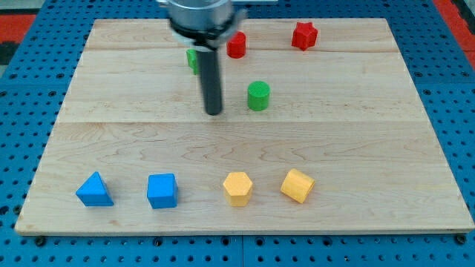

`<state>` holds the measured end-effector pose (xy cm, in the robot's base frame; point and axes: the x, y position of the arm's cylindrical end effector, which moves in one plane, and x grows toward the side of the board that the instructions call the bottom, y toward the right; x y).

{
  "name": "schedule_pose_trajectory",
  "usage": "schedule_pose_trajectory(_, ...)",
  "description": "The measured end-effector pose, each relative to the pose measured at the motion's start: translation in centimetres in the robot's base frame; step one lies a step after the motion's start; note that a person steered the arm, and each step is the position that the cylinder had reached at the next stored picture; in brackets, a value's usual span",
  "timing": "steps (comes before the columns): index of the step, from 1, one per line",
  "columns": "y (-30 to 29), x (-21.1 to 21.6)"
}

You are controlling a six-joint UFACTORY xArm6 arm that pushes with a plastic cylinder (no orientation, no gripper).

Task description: Push the heart to the bottom of the green circle

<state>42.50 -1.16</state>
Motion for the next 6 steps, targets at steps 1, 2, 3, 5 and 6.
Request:
schedule_pose_trajectory(1,6.4,-0.9)
schedule_pose_trajectory(2,3.0,-2.4)
schedule_pose_trajectory(3,10.3,5.4)
schedule_pose_trajectory(5,12.9,19.2)
schedule_pose_trajectory(6,9.7,10.9)
